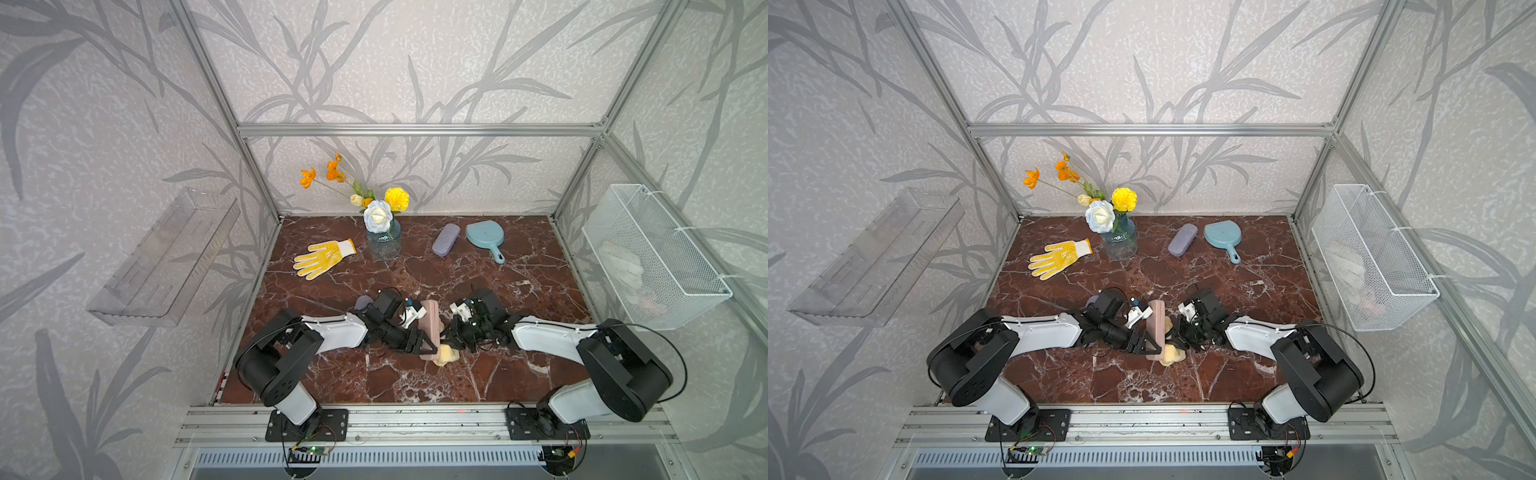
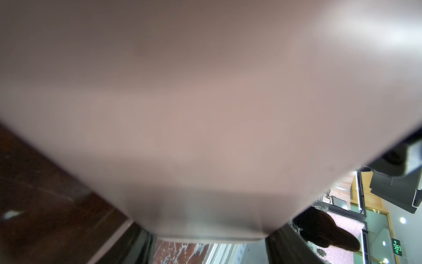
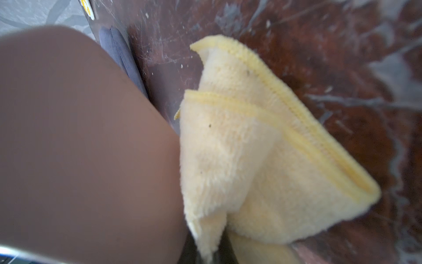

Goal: Wipe the eyeglass case
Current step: Wipe the dirt from the eyeglass case, then place the eyeglass case at the center of the board.

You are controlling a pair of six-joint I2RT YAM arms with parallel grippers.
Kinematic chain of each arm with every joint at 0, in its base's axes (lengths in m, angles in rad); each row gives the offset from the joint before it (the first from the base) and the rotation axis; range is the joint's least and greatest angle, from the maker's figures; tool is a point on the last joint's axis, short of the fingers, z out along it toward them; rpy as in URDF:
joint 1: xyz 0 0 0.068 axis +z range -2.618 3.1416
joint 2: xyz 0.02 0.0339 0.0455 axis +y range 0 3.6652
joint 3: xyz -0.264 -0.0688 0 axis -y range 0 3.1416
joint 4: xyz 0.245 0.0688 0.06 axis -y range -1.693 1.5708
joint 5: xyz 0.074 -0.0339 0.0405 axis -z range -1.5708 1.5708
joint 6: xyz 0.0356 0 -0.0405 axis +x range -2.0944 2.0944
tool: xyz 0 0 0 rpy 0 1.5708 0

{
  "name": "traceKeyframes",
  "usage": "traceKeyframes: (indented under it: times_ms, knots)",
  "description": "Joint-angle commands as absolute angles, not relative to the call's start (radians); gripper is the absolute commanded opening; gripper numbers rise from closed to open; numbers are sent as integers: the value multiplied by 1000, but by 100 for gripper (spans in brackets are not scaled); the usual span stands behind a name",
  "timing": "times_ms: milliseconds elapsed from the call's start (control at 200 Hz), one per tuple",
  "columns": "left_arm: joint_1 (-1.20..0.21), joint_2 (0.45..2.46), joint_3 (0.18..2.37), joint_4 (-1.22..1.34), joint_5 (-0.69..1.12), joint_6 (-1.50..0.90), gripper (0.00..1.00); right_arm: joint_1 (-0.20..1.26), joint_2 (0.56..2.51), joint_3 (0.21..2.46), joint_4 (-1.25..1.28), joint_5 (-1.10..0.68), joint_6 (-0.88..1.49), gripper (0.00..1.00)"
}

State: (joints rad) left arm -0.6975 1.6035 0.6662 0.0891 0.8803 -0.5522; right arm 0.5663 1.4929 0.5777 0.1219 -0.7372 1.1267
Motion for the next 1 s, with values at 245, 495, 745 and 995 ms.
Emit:
traceKeyframes:
  times_ms: [245,495,745,995]
  knots:
    - [-778,1640,740,-78,809,-406,0,453,1432,867,230,-919,1151,0]
    - [-788,1662,786,-291,655,-382,0,388,1435,900,286,-917,1195,0]
    - [-786,1615,811,-500,505,-437,0,305,1396,841,5,-755,1058,0]
    - [-775,1572,890,-755,321,-484,2,312,1375,831,-174,-652,920,0]
